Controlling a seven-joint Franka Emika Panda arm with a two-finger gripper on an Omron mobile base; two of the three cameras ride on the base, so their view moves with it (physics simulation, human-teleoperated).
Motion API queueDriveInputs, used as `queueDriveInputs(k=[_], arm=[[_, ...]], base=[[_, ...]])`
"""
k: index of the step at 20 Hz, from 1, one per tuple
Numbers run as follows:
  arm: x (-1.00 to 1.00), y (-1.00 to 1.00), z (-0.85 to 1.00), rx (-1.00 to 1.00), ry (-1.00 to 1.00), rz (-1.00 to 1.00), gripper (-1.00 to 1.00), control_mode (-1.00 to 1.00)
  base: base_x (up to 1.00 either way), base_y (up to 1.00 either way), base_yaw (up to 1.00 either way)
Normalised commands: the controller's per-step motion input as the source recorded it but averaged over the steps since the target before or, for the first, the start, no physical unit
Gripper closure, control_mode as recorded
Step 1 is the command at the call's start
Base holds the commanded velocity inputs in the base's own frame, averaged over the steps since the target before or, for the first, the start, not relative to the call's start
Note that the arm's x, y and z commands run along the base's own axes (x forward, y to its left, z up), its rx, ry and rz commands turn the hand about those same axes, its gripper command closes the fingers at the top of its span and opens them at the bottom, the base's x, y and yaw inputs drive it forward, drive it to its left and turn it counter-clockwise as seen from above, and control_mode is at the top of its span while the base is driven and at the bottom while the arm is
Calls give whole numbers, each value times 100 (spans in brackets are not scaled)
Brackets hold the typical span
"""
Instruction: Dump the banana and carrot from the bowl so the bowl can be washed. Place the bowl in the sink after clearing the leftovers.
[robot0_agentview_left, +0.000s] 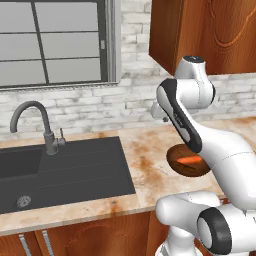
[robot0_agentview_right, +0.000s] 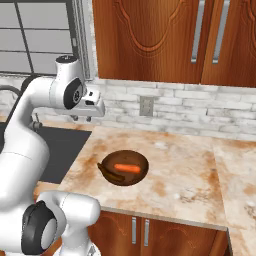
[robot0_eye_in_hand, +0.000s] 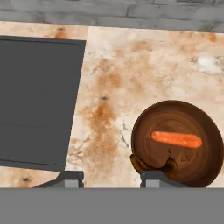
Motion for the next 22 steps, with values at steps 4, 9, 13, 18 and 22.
queueDriveInputs(k=[4,9,13,18,22], arm=[[-6,0,0,0,0,0,-100,-100],[-66,-96,-48,12,5,-22,-100,-100],[-27,-100,-73,13,22,-39,-100,-100],[-12,-100,-80,13,25,-48,-100,-100],[22,-92,-83,9,9,-28,-100,-100]], base=[[0,0,0],[0,0,0],[0,0,0],[0,0,0],[0,0,0]])
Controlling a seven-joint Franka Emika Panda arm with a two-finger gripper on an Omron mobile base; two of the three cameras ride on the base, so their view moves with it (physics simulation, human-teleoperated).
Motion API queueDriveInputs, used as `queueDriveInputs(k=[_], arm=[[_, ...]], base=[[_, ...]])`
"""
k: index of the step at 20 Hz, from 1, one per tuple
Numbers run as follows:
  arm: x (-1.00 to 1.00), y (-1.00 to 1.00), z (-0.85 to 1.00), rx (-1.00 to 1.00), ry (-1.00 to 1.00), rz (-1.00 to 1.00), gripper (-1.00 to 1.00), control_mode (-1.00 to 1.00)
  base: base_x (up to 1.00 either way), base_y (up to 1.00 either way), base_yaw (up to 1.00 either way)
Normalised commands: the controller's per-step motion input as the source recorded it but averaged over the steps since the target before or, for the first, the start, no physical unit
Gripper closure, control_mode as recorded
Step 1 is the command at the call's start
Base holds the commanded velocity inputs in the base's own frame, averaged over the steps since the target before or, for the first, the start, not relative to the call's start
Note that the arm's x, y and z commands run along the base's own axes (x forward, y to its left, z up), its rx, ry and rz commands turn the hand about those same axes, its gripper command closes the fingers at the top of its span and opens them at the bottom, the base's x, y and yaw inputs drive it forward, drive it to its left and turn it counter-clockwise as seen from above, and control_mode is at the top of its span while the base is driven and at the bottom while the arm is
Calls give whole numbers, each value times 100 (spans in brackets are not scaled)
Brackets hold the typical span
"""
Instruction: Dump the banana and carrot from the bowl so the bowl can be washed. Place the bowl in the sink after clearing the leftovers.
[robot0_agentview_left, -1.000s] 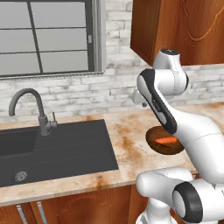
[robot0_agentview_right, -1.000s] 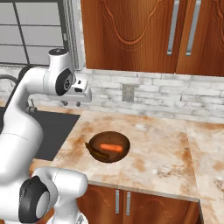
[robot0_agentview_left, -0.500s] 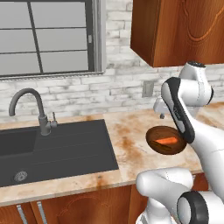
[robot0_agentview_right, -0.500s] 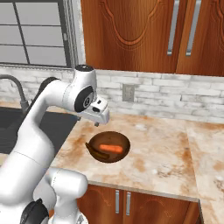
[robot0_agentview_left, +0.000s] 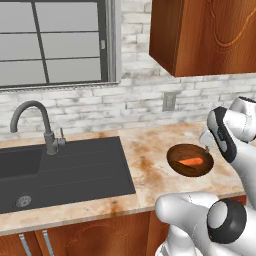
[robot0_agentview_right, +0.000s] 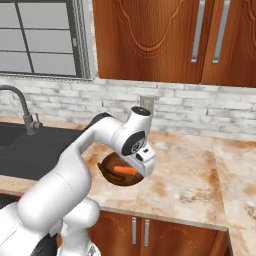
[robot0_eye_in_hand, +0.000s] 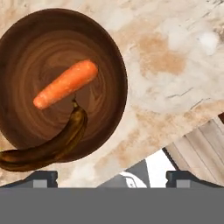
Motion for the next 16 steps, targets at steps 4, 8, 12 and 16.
queueDriveInputs(k=[4,8,12,16], arm=[[6,-32,-97,1,0,-10,-100,-100],[33,-6,-64,3,-11,-3,-100,-100],[26,0,-49,0,-4,0,-100,-100],[46,-2,-34,0,0,0,-100,-100]], base=[[0,0,0],[0,0,0],[0,0,0],[0,0,0]])
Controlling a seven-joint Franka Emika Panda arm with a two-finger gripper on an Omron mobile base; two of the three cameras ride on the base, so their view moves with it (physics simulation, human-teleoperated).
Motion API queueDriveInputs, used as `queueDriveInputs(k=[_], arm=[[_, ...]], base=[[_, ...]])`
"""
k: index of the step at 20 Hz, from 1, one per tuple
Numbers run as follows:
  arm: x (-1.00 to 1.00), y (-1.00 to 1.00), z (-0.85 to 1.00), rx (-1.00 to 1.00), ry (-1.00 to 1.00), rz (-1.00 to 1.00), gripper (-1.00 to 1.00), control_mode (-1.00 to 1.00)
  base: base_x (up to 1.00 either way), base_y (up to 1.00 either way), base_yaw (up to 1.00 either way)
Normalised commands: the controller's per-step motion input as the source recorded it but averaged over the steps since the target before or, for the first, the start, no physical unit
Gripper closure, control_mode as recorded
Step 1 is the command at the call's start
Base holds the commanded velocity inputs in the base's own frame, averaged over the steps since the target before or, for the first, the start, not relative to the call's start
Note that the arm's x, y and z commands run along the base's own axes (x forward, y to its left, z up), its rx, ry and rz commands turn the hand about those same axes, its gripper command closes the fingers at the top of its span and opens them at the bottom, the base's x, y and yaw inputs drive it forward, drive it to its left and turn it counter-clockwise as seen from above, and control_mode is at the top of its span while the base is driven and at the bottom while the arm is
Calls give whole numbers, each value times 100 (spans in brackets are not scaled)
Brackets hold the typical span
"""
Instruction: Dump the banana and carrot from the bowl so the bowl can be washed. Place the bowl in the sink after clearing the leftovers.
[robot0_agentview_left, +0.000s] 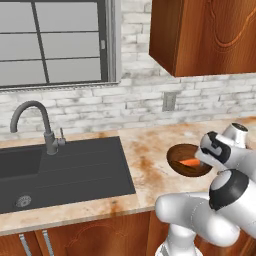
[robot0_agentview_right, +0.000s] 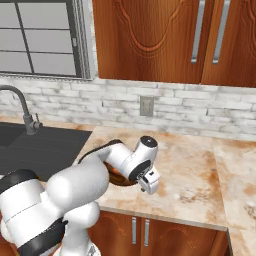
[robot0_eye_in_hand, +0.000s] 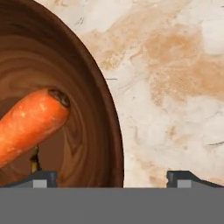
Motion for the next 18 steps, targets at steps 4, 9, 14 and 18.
queueDriveInputs(k=[4,9,14,18], arm=[[56,-31,-29,2,1,0,-100,-100],[2,-15,-3,2,0,0,100,-100],[-14,0,15,0,-5,0,100,-100],[-12,4,69,-3,-18,-3,100,-100]], base=[[0,0,0],[0,0,0],[0,0,0],[0,0,0]])
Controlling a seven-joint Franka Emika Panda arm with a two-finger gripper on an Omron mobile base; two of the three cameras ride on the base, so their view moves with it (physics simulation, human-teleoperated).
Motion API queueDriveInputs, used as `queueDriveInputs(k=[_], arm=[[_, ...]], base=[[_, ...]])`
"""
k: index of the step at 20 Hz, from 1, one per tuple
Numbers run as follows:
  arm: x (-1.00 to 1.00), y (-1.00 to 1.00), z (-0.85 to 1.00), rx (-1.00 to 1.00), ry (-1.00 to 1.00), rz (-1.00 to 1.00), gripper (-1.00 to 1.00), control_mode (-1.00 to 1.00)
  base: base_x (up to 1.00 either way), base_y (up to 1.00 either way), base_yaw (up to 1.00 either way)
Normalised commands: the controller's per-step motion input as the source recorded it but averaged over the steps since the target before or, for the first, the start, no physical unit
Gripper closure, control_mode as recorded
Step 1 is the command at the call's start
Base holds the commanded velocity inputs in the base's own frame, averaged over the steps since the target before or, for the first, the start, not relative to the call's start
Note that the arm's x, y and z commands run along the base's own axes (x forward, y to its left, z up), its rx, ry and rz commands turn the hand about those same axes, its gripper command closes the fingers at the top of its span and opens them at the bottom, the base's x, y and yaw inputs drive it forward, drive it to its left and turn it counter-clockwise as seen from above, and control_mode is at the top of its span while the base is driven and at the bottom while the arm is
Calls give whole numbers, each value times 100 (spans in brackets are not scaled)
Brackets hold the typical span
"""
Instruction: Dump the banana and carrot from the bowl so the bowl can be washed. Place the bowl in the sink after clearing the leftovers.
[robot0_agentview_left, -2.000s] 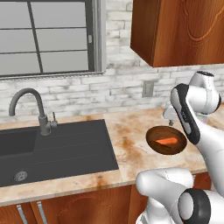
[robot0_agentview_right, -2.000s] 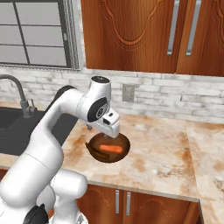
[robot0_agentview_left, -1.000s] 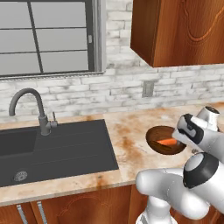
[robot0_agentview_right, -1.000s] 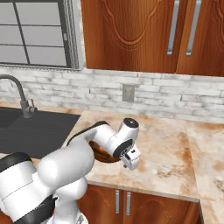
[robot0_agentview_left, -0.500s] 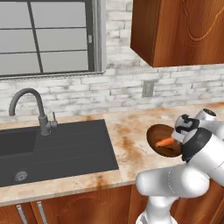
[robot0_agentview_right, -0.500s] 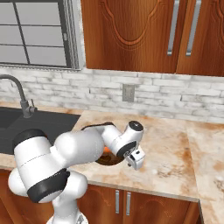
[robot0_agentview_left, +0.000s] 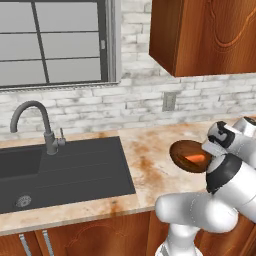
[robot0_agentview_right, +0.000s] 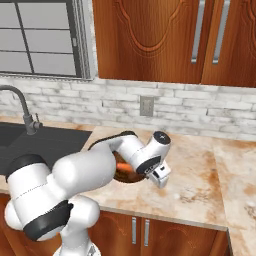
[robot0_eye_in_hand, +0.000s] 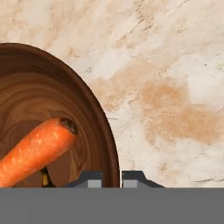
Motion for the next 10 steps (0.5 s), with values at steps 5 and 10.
queueDriveInputs(k=[5,10], arm=[[-22,2,87,-9,-17,-14,100,-100],[12,24,7,-35,11,-27,100,-100]], base=[[0,0,0],[0,0,0]])
